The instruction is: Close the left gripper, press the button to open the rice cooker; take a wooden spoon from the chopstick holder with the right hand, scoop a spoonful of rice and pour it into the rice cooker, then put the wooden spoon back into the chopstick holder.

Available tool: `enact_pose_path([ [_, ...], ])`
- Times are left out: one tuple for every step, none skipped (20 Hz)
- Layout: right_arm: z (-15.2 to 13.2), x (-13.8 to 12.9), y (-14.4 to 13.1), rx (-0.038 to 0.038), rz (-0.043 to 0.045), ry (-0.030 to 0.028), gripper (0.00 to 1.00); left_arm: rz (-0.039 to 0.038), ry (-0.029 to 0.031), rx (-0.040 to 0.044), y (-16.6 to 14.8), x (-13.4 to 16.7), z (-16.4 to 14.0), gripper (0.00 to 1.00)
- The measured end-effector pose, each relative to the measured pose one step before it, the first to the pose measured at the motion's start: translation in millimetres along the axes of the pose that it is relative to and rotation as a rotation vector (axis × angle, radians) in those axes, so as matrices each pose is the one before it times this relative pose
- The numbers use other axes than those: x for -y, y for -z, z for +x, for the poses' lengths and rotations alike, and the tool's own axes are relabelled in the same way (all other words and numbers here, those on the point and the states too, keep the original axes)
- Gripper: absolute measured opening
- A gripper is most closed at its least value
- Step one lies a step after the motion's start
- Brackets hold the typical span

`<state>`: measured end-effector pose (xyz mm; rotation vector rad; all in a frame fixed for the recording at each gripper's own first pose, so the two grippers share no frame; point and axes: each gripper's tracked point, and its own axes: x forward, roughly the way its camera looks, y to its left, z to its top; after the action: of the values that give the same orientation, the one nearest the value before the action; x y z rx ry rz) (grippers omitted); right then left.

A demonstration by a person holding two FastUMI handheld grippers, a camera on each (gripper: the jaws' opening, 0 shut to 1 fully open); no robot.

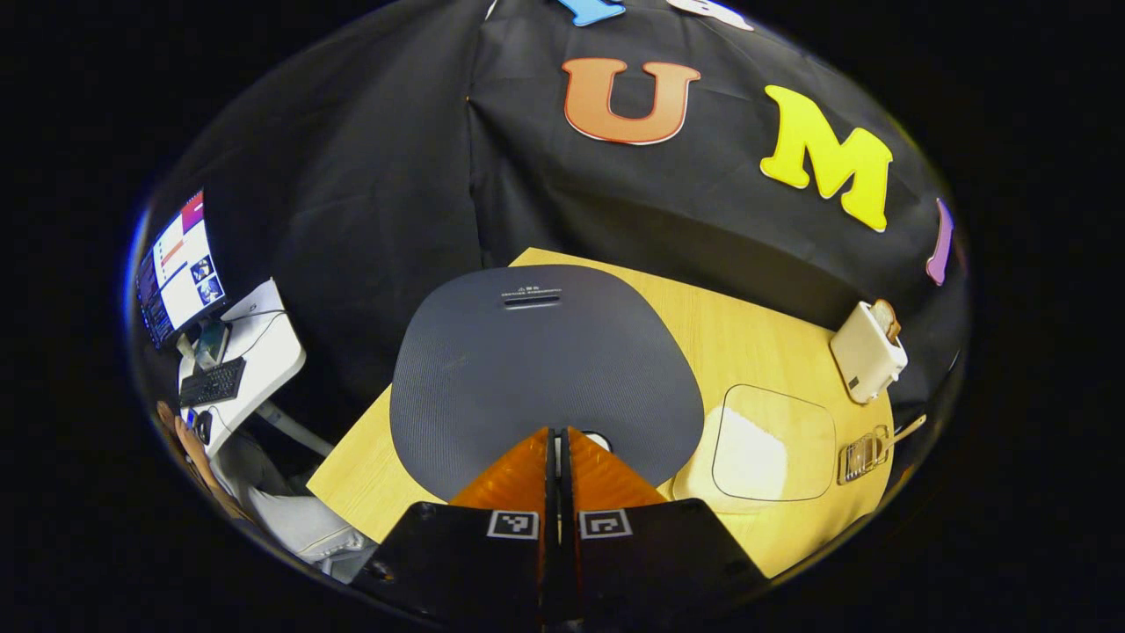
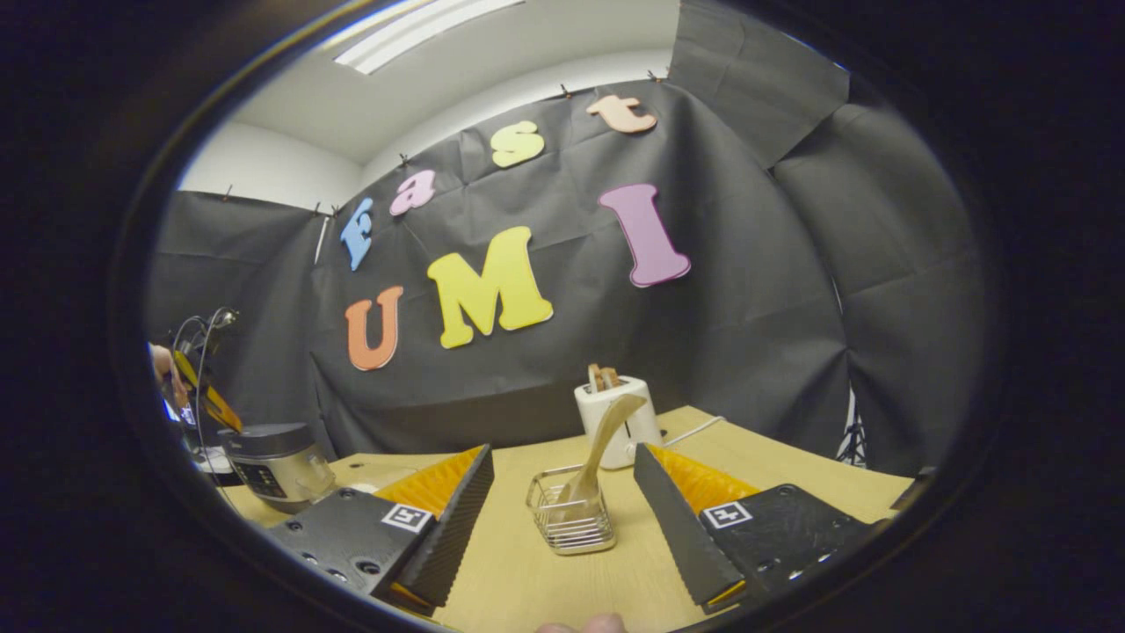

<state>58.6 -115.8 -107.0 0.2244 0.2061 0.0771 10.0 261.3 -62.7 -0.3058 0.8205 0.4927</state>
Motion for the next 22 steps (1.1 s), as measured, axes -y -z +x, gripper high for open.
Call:
enact_pose_path([
  [-1.49, -0.02, -4.72, 0.00957, -0.00459, 0.00212, 0.92, 0.00297, 0.00235, -0.00313, -0.77, 0.07, -0.48, 0.03],
  [-0.96, 1.78, -7.44, 0.01806, -0.00711, 0.00952, 0.95, 0.00961, 0.00077, 0.02098, -5.57, -0.05, -1.74, 0.03],
  [-1.70, 2.03, -4.41, 0.01861, -0.00375, 0.00690, 0.92, 0.00617, -0.00101, 0.02572, -5.32, 1.24, -3.49, 0.03],
  [-1.72, 0.67, -5.78, 0.01654, 0.00417, 0.00607, 0.92, 0.01004, 0.00732, 0.02426, -5.41, 3.45, -7.53, 0.04],
  [-1.08, 0.90, -2.06, 0.00796, 0.00054, 0.00718, 0.92, 0.00028, 0.03163, 0.04882, -13.56, 9.67, -5.58, 0.05],
  [-0.59, 1.56, -2.08, 0.00357, -0.00383, 0.00687, 0.95, -0.00023, 0.02288, 0.04678, -12.91, 9.90, -1.99, 0.22],
  [-1.13, 0.31, -1.99, 0.00159, -0.00619, 0.00442, 0.95, 0.01293, -0.00419, 0.04426, -13.34, 5.97, -8.96, 0.47],
  [-0.99, 1.09, -2.65, 0.00291, -0.00389, 0.00428, 0.95, 0.02668, -0.02187, 0.05429, -13.63, -2.91, -9.41, 0.73],
  [-1.08, 0.63, -2.82, 0.00319, -0.00126, 0.00233, 0.95, 0.03783, -0.02161, 0.06878, -14.73, -3.66, -5.18, 0.99],
  [-1.23, 0.16, -2.50, 0.00241, -0.00125, 0.00145, 0.95, 0.03058, -0.01931, 0.06084, -13.79, -3.33, -4.40, 1.00],
  [-1.98, 0.60, -1.60, 0.00452, -0.00341, 0.00245, 0.95, 0.01219, -0.01379, 0.04985, -13.91, -0.02, -4.98, 1.00],
  [-0.68, 0.76, -4.12, 0.01107, -0.00751, 0.00714, 0.95, -0.00721, 0.00131, 0.03208, -7.18, 3.18, -5.98, 0.99],
  [-0.57, 1.95, -4.11, 0.01206, -0.00834, 0.00651, 0.95, -0.01089, 0.01932, 0.01112, 1.82, 10.30, -5.60, 0.99],
  [0.31, 1.29, -3.19, 0.00760, -0.00781, 0.00904, 0.96, 0.00198, 0.00476, -0.00262, 6.71, 5.15, -6.39, 0.99],
  [0.26, -0.80, -1.42, 0.00383, -0.00642, 0.00304, 0.95, 0.00843, 0.00690, 0.01411, 5.67, 1.67, -5.29, 0.99],
  [1.01, -0.67, -1.74, 0.00086, -0.00621, 0.00052, 0.95, 0.00510, 0.00580, 0.02733, 5.08, 5.44, -2.90, 1.00],
  [1.16, -1.25, -0.65, -0.00298, -0.00819, -0.00047, 0.95, 0.00321, 0.00201, 0.02391, 6.39, 4.15, -3.59, 0.99],
  [0.44, -1.87, -0.71, -0.00427, -0.00869, -0.00385, 0.95, -0.00365, 0.00518, 0.01305, 7.18, 5.10, -3.99, 0.99],
  [-0.27, -1.00, -1.44, -0.00335, -0.01169, -0.00205, 0.95, -0.00521, 0.01307, 0.00857, 7.44, 7.21, -5.62, 0.99],
  [-0.54, -1.39, -2.52, 0.00161, -0.01051, 0.00001, 0.95, 0.00269, 0.01766, 0.00988, 5.42, 6.70, -4.91, 0.99],
  [-0.27, -0.79, -0.75, 0.00128, -0.00790, 0.00204, 0.92, 0.00872, 0.01400, 0.02337, 2.71, 6.04, -4.43, 0.99],
  [0.43, -0.57, 0.36, -0.00300, -0.00582, 0.00346, 0.95, 0.01927, 0.01468, 0.02212, 3.04, 7.26, -3.79, 1.00],
])
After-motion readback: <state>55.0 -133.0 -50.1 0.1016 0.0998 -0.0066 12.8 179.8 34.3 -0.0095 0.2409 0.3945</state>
